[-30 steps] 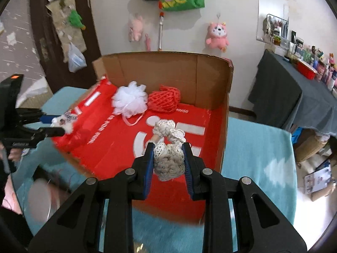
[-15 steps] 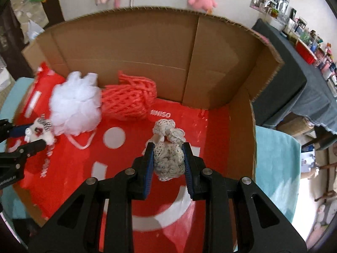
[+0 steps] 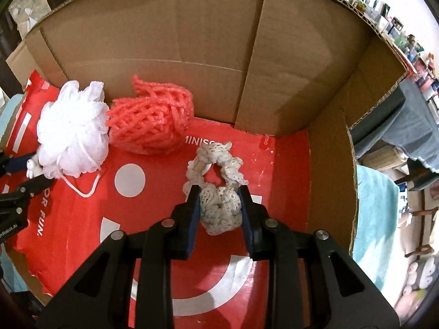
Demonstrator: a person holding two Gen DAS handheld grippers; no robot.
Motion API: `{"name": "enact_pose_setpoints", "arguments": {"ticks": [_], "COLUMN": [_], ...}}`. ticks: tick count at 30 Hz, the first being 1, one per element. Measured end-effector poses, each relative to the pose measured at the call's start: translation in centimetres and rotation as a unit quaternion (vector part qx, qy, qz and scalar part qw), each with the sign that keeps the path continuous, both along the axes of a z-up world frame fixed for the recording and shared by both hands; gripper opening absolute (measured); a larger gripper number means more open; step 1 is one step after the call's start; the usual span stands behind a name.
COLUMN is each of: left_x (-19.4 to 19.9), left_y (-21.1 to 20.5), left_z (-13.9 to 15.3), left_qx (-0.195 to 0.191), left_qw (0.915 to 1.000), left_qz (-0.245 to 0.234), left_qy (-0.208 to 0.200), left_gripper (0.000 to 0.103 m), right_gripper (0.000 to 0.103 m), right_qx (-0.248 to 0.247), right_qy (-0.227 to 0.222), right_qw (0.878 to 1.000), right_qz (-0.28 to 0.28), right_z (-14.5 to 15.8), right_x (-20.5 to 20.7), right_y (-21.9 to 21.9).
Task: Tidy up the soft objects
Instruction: 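Carry the bunny keychain and scrunchie into the box and open both tools, then withdraw both tools from the box back toward the table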
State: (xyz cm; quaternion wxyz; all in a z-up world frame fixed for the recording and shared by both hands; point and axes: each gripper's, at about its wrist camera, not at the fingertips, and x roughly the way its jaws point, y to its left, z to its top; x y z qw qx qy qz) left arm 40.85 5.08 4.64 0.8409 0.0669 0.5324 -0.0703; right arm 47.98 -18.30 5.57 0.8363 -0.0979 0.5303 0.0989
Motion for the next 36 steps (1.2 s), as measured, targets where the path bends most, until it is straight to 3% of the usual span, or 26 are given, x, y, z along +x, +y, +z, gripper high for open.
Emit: {"name": "enact_pose_setpoints", "arguments": {"ticks": [4,8,10,14,16,18,21,23,26,28,36], "left_x": [0.1,-0.1,-0.2,-1.4,-2.3,-3.5,-5.7,-7.3,-9.7,-11.7,-18.4], "left_y": [0.0,-0.5,-0.8,-1.0,-1.1,-1.2,-1.4,-1.5,-1.3,-1.3,-1.3], "left_z": [-0.1,0.3,0.6,1.5,2.2,3.3,5.6,7.2,10.0,12.1,17.0], "left_qx": [-0.003,-0.008,-0.011,-0.020,-0.025,-0.029,-0.040,-0.048,-0.058,-0.062,-0.096], "left_qw": [1.0000,0.9999,0.9999,0.9995,0.9990,0.9979,0.9949,0.9921,0.9848,0.9780,0.9565], "left_qz": [0.000,-0.002,-0.005,-0.007,-0.008,-0.004,-0.006,-0.002,0.007,0.006,0.005], "left_qy": [0.001,-0.006,-0.009,-0.022,-0.036,-0.058,-0.092,-0.116,-0.164,-0.199,-0.276], "left_gripper": [0.047,0.057,0.059,0.064,0.069,0.084,0.087,0.092,0.102,0.103,0.103], "right_gripper": [0.028,0.033,0.064,0.064,0.064,0.064,0.064,0.074,0.078,0.078,0.086], "right_qx": [-0.008,-0.012,-0.012,-0.019,-0.013,-0.009,0.003,0.011,0.028,0.043,0.084], "right_qy": [0.003,0.002,-0.001,-0.023,-0.027,-0.035,-0.051,-0.067,-0.094,-0.114,-0.199], "right_qw": [1.000,1.000,1.000,0.999,0.999,0.999,0.998,0.998,0.995,0.992,0.976], "right_qz": [0.009,0.017,0.018,0.027,0.029,0.024,0.021,0.020,0.016,0.016,0.005], "right_z": [-0.2,-0.1,0.1,0.9,1.7,2.8,4.6,6.0,8.2,10.1,16.7], "right_x": [-0.1,-0.3,-0.8,-1.7,-2.4,-3.4,-5.1,-6.7,-9.3,-11.4,-18.9], "right_y": [0.4,0.7,1.3,2.3,2.5,2.6,2.4,2.5,1.6,0.9,-1.7]}}
